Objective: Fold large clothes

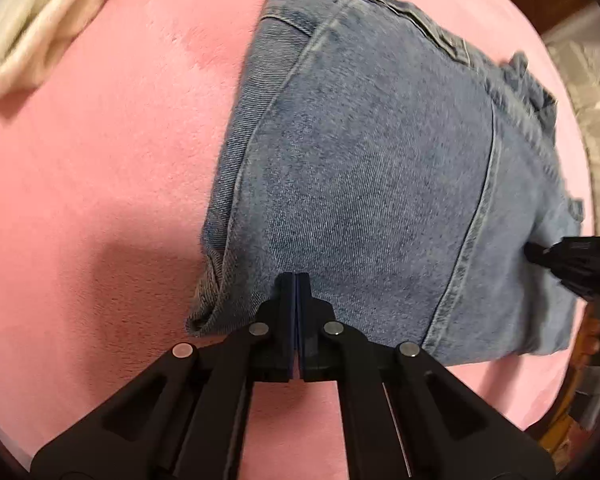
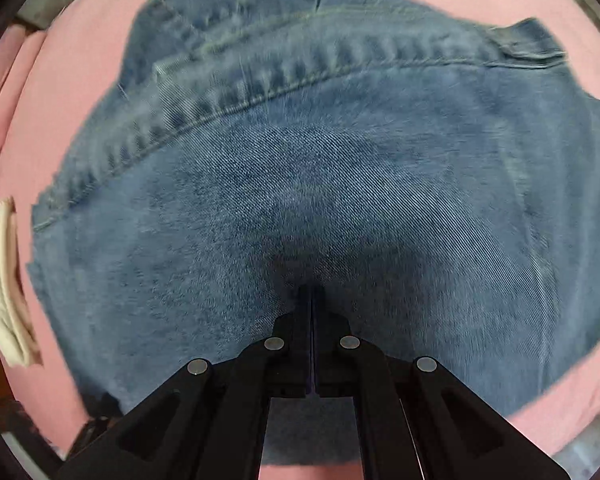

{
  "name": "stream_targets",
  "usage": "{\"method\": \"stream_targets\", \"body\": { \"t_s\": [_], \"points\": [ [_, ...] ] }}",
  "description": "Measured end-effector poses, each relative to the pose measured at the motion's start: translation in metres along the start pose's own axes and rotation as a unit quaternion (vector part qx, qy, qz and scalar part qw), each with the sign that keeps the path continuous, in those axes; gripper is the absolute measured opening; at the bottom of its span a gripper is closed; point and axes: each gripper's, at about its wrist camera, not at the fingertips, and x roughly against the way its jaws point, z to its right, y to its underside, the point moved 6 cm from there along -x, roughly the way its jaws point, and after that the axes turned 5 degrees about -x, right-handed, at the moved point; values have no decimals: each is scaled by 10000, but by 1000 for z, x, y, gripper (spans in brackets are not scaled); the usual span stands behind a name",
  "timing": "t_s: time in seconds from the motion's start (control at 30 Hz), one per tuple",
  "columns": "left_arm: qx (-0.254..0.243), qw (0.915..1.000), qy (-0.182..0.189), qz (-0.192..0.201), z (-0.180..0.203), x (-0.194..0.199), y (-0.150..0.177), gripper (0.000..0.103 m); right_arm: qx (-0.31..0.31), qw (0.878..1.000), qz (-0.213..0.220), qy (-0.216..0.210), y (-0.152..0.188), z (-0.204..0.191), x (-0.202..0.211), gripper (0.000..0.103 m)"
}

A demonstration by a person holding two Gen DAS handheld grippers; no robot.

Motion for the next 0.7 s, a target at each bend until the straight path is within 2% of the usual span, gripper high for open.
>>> {"method": "stream_targets", "body": {
  "t_s": [0.17, 0.23, 0.3, 0.37, 0.4, 0.43, 0.53, 0.6, 0.67, 0.7],
  "points": [
    [701, 9954, 647, -69, -21, 8, 2, 0, 448, 9982, -403, 66, -11, -6, -6, 0],
    [1208, 9869, 1067, -69, -34, 23, 19, 1, 455, 9976, -512, 33, -13, -4, -7, 0],
    [1691, 9753, 1419, -117, -42, 33, 51, 3, 444, 9972, -596, -20, -16, -3, -8, 0],
    [1922, 9668, 1674, -200, -47, 33, 74, 17, 517, 9963, -686, -25, -20, -4, -7, 0],
    [1984, 9625, 1846, -143, -50, 33, 82, 32, 571, 9958, -710, -6, -23, -6, -9, 0],
    [2033, 9584, 2002, -33, -51, 34, 87, 41, 638, 9952, -737, 32, -24, -7, -8, 0],
    [2142, 9489, 2296, 325, -53, 39, 90, 55, 674, 9944, -815, 40, -27, -7, -7, 0],
    [1983, 9510, 2271, 688, -53, 44, 76, 60, 675, 9943, -826, 17, -30, -7, -9, 0],
    [1851, 9560, 2109, 853, -48, 36, 55, 60, 742, 9943, -758, 70, -37, -11, -23, 0],
    [1848, 9573, 2075, 803, -49, 31, 49, 62, 803, 9942, -709, 120, -38, -12, -25, 0]
  ]
}}
